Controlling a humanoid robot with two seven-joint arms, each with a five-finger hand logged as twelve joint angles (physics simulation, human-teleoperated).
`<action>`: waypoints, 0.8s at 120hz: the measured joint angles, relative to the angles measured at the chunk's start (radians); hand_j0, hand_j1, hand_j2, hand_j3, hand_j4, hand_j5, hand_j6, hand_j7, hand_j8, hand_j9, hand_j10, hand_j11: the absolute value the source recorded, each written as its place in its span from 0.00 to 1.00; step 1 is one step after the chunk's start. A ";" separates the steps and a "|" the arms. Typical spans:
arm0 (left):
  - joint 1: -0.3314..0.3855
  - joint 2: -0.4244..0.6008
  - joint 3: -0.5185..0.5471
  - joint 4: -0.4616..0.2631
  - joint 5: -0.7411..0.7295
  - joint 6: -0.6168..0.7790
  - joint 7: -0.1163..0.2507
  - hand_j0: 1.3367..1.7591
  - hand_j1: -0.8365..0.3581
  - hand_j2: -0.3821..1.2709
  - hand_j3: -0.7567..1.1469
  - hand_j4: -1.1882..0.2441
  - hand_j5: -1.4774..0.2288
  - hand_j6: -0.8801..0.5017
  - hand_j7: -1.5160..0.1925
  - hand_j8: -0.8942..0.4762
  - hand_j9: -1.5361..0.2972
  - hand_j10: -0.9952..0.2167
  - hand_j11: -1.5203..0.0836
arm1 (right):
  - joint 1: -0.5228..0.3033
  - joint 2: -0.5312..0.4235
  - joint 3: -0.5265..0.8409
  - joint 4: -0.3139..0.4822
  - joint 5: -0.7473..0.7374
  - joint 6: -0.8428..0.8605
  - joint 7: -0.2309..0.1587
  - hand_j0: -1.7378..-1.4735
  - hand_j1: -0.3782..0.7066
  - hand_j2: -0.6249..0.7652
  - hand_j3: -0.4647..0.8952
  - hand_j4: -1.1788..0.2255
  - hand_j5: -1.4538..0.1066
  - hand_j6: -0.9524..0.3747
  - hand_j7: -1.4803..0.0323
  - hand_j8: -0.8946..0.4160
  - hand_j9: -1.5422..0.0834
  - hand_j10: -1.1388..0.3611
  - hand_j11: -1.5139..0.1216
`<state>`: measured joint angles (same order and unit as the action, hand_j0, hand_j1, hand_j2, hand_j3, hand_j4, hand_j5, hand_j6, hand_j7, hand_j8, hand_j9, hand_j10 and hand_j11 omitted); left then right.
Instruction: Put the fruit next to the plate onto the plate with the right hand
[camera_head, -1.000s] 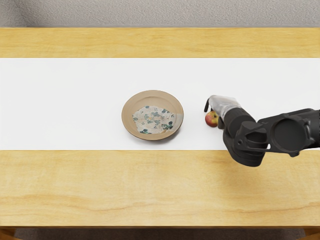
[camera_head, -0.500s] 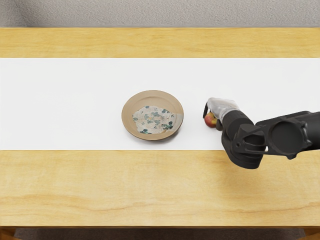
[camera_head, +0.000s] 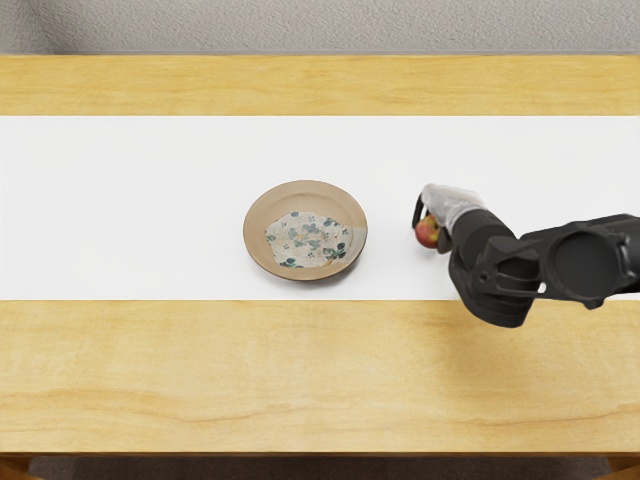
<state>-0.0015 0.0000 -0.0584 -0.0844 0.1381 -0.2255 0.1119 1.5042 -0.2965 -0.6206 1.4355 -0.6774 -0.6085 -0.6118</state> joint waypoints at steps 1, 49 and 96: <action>0.000 0.000 0.000 0.000 0.000 0.000 0.000 0.76 0.99 0.23 0.40 0.83 0.87 0.64 0.89 0.65 0.84 0.82 0.95 | 0.001 -0.001 0.001 0.000 0.000 0.000 0.000 0.33 0.57 0.47 0.34 0.38 0.38 0.38 0.41 0.33 0.41 0.32 0.39; 0.000 0.000 0.000 0.000 0.000 0.000 0.000 0.76 0.99 0.23 0.40 0.83 0.87 0.64 0.89 0.65 0.84 0.82 0.95 | 0.097 -0.002 0.075 0.004 0.002 0.000 0.000 0.32 0.57 0.47 0.34 0.38 0.36 0.38 0.41 0.34 0.40 0.33 0.38; 0.000 0.000 0.000 0.000 0.000 0.000 0.000 0.76 0.99 0.23 0.40 0.83 0.87 0.64 0.89 0.65 0.84 0.82 0.95 | 0.108 0.116 0.128 -0.022 0.007 0.001 0.002 0.31 0.60 0.55 0.34 0.39 0.35 0.39 0.41 0.35 0.39 0.34 0.37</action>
<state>-0.0015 0.0000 -0.0584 -0.0844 0.1380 -0.2255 0.1120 1.6122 -0.1808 -0.4925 1.4131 -0.6706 -0.6077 -0.6103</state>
